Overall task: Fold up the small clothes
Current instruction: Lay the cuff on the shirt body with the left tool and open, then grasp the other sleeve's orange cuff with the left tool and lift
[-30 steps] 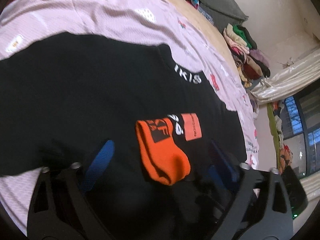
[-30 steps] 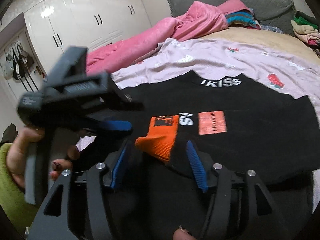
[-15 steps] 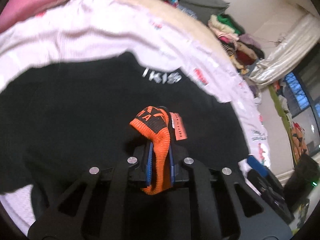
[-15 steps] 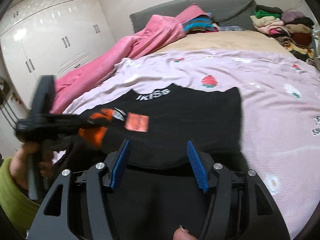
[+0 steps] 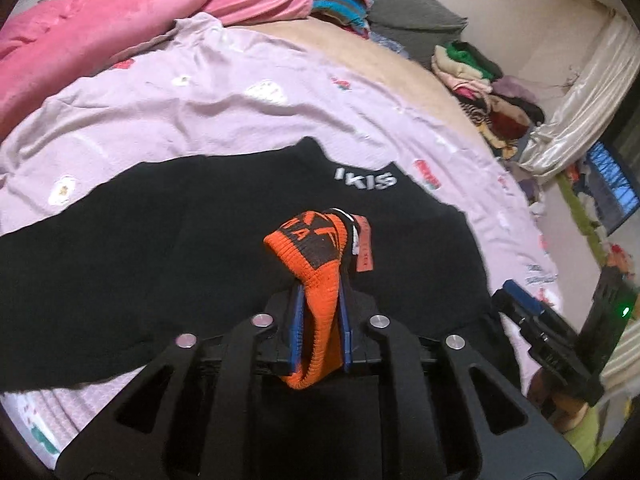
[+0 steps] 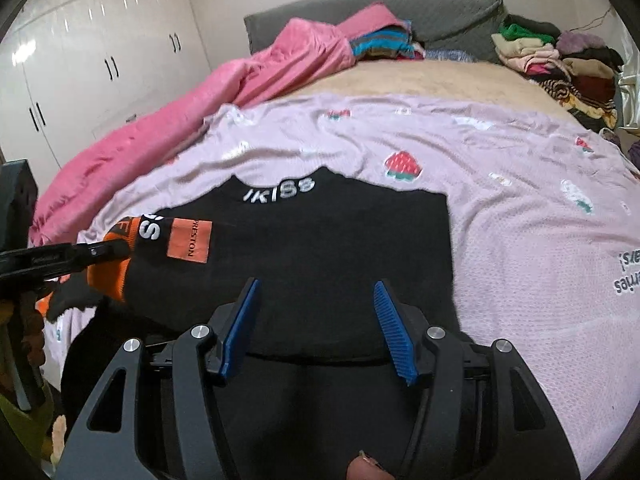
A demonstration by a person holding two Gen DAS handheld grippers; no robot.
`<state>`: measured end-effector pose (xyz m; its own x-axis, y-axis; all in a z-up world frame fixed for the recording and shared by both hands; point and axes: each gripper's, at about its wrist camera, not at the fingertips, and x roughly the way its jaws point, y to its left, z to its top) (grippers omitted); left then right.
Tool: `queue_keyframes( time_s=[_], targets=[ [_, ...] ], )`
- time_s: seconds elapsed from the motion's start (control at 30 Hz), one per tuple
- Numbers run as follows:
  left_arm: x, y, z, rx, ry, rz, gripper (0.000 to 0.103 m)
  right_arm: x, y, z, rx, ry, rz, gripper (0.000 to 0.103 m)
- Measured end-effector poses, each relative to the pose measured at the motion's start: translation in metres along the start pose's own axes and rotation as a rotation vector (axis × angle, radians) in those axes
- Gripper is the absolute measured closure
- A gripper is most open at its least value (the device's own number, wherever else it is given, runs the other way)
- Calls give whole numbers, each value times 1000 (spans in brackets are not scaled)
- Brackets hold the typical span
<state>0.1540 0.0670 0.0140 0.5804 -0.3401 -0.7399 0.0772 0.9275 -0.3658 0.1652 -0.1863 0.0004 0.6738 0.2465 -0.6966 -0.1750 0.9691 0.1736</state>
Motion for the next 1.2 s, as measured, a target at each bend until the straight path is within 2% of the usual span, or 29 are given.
queue_keyframes(
  time_s=[0.17, 0.23, 0.3, 0.4, 0.5, 0.57, 0.67, 0.83, 0.87, 0.9, 0.97, 1.07, 1.2],
  targets=[
    [-9, 4, -3, 28, -34, 70, 93, 22, 8, -2, -34, 67, -29, 44],
    [-7, 3, -5, 33, -25, 60, 89, 28, 11, -3, -36, 84, -36, 42],
    [5, 2, -10, 38, 25, 45, 84, 33, 13, -5, -41, 106, -41, 40],
    [23, 6, -21, 34, 91, 62, 81, 42, 11, -12, -36, 152, -64, 38],
    [34, 17, -33, 10, 125, 71, 78, 50, 6, -19, -26, 195, -90, 38],
    [30, 20, -34, 1, 116, 57, 77, 47, 7, -21, -28, 189, -92, 36],
    [19, 21, -33, 2, 102, 55, 68, 36, 11, -18, -28, 154, -67, 28],
    [1, 22, -32, 10, 75, 63, 65, 16, 24, -12, -44, 94, -43, 18],
    [-4, 22, -32, 13, 67, 69, 57, 13, 27, -11, -49, 85, -41, 11],
    [-7, 22, -31, 15, 61, 73, 50, 10, 30, -11, -56, 75, -39, 10],
    [-15, 23, -31, 20, 44, 89, 45, 5, 37, -9, -68, 55, -40, 8],
    [-23, 26, -31, 21, 30, 118, 22, 0, 46, -7, -81, 36, -33, 5],
    [-33, 33, -32, 16, 12, 155, 10, -7, 59, -4, -106, 16, -28, 4]
  ],
)
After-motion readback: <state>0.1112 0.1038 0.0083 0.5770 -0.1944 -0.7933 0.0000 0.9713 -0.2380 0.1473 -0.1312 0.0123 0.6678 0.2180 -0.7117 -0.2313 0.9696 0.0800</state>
